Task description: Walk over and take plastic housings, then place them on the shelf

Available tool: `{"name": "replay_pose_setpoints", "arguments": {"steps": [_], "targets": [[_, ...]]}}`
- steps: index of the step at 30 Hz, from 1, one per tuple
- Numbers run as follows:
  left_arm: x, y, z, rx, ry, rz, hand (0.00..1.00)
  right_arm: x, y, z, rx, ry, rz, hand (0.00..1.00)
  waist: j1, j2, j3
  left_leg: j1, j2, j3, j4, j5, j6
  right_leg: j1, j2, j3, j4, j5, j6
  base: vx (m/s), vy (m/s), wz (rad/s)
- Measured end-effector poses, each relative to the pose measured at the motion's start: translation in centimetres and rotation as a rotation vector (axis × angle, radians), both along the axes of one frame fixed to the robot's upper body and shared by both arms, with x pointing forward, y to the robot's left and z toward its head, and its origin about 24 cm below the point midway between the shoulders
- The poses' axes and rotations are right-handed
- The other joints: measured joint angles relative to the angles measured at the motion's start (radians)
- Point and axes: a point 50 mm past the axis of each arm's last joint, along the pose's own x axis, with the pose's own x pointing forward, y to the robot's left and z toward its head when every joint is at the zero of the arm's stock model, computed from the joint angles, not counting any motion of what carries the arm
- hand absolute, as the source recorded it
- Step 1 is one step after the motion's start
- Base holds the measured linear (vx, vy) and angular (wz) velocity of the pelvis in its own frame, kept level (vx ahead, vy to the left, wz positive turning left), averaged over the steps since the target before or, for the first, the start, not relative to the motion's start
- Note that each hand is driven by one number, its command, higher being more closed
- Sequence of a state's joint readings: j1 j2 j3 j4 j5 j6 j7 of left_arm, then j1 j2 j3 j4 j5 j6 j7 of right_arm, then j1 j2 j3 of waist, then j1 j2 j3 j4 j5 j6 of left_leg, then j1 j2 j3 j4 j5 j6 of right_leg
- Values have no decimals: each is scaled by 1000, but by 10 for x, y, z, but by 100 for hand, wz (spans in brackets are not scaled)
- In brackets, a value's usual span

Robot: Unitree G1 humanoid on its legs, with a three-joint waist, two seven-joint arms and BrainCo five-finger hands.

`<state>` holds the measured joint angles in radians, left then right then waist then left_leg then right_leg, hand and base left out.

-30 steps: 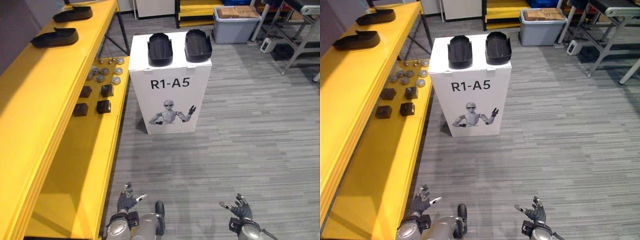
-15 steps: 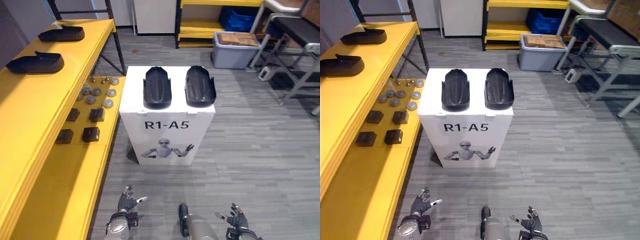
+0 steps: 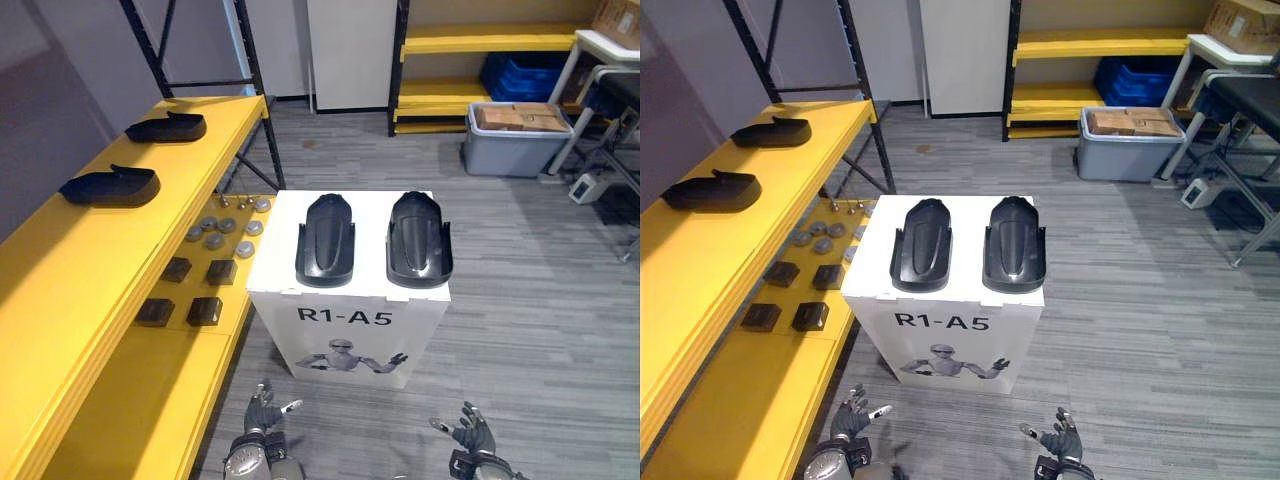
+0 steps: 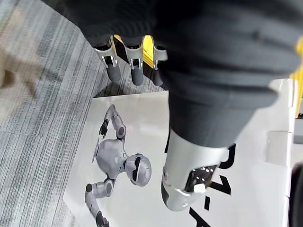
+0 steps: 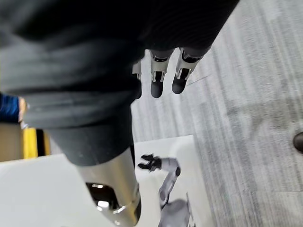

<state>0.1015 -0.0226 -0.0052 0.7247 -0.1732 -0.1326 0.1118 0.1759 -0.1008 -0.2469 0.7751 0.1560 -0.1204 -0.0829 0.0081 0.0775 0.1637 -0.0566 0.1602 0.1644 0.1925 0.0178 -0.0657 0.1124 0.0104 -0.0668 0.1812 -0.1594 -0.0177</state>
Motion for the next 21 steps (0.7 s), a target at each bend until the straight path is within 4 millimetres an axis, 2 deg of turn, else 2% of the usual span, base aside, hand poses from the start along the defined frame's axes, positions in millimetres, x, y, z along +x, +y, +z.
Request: {"name": "replay_pose_setpoints", "arguments": {"steps": [1, 3, 5, 8, 9, 11, 12, 13, 17, 19, 20, 21], "targets": [[1, 3, 0, 10, 1, -3, 0, -3, 1, -1, 3, 6, -3, 0, -6, -23, 5, 25, -22, 9, -46, 10, 10, -2, -23, 3, 11, -7, 12, 218, 205, -5], [0, 7, 0, 21, 4, -4, 0, -6, 0, -1, 1, 10, -18, 0, -1, -42, -2, 53, -51, 36, -105, 22, 22, -10, -50, 29, 20, -20, 30, 155, 167, -22], [-3, 12, -1, 37, 12, -4, 0, -2, -4, 3, -11, -13, -31, 0, 2, -45, -2, 81, -77, 63, -151, 29, 31, -16, -71, 52, 20, -30, 45, 98, 152, -32], [-8, 24, -2, 68, 21, 2, 0, 13, -15, 23, -69, -121, -27, 0, -1, -49, -5, 101, -96, 89, -205, 34, 36, -41, -85, 80, 20, -39, 59, 39, 119, -24], [-9, 28, -2, 75, 24, 11, 0, 19, -23, 34, -99, -175, -43, 0, -5, -48, -9, 102, -98, 97, -216, 36, 36, -50, -85, 87, 20, -39, 60, 42, 69, -17], [-15, 34, -1, 89, 26, 12, 0, 28, -57, 71, -223, -308, -87, 0, -19, -53, -12, 100, -108, 104, -236, 39, 38, -62, -88, 94, 18, -42, 64, 56, 63, -11], [-16, 35, -1, 92, 25, 5, 0, 30, -66, 81, -262, -336, -92, 0, -21, -53, -12, 102, -110, 105, -240, 39, 39, -63, -89, 97, 16, -43, 65, 79, 56, -7], [-19, 36, -1, 92, 27, -1, 0, 33, -86, 106, -355, -398, -92, 0, -25, -55, -13, 101, -113, 107, -248, 39, 39, -65, -91, 100, 10, -43, 66, 71, 40, -5], [-28, 41, -4, 103, 50, -22, 0, 47, -107, 150, -499, -515, -54, 0, -44, -59, -23, 92, -119, 106, -256, 40, 40, -74, -88, 106, 0, -42, 65, 74, 16, -3], [-28, 40, -4, 103, 50, -33, 0, 58, -111, 170, -553, -578, -29, 0, -48, -56, -29, 81, -118, 101, -256, 40, 41, -78, -86, 109, 2, -40, 64, 78, -20, 4], [-27, 37, -4, 100, 49, -54, 0, 70, -113, 186, -588, -629, -13, 0, -53, -56, -30, 80, -117, 90, -256, 40, 41, -76, -83, 109, 5, -38, 63, 66, -27, 13], [-27, 35, -4, 97, 48, -65, 0, 75, -114, 192, -606, -646, -7, 0, -53, -55, -31, 80, -116, 84, -256, 40, 41, -75, -82, 109, 6, -37, 62, 62, -33, 21]]}}
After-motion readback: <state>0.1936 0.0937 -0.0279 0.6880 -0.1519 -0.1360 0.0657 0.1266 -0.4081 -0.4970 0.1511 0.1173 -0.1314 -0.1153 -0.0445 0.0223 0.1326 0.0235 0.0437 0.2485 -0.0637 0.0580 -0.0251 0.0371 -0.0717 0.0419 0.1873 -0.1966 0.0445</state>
